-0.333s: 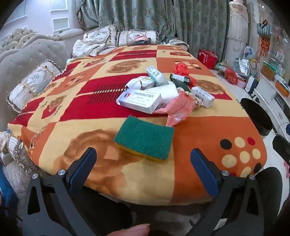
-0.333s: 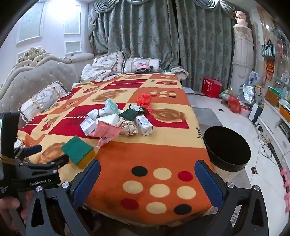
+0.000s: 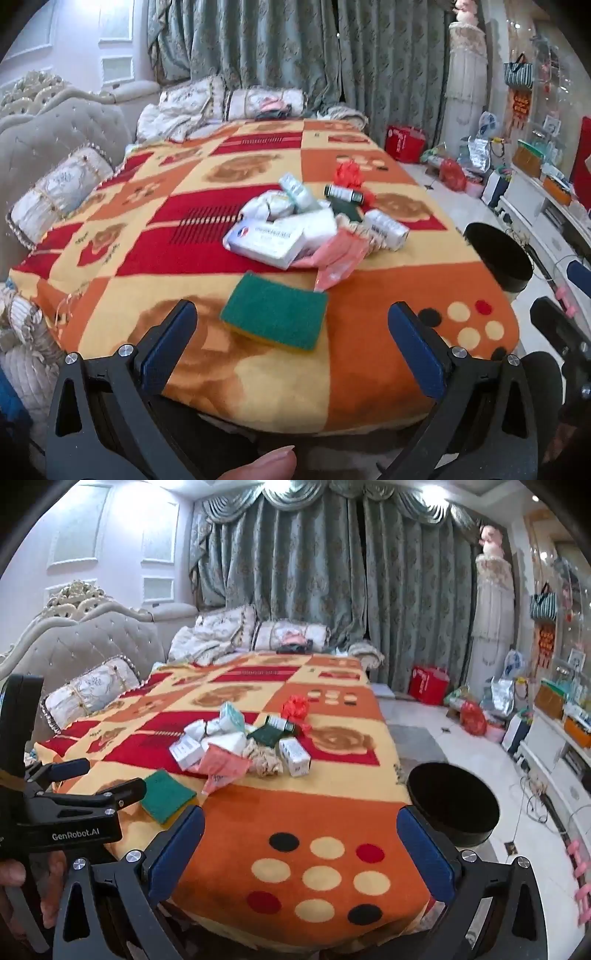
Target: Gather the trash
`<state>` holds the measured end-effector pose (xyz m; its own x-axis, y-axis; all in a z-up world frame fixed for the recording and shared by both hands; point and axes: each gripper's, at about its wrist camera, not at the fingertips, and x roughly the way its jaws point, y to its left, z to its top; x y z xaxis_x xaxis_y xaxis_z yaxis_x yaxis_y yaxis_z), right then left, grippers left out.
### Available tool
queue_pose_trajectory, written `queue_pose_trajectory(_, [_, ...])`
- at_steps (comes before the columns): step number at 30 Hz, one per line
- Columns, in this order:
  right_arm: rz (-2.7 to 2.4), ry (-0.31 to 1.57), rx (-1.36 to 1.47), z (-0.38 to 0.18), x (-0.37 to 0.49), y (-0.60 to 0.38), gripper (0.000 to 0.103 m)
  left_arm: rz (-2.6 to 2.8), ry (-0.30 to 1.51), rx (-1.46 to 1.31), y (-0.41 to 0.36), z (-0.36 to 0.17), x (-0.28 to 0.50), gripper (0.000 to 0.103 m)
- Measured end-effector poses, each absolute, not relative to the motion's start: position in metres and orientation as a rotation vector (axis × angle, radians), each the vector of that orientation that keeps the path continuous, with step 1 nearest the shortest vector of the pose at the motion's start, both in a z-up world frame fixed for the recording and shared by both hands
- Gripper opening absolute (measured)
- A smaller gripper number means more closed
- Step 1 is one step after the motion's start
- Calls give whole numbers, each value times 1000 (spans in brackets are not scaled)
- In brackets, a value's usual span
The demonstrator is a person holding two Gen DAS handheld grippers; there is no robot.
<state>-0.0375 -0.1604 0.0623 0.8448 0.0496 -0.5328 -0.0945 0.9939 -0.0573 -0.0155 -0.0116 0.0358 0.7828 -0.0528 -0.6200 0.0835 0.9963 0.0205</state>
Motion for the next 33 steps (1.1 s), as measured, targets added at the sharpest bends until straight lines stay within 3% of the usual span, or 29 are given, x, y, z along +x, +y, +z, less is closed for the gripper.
queue_pose_trajectory(33, [90,546,-48,81,-42,-166,103,-66,672,34,-9,51,-13,103])
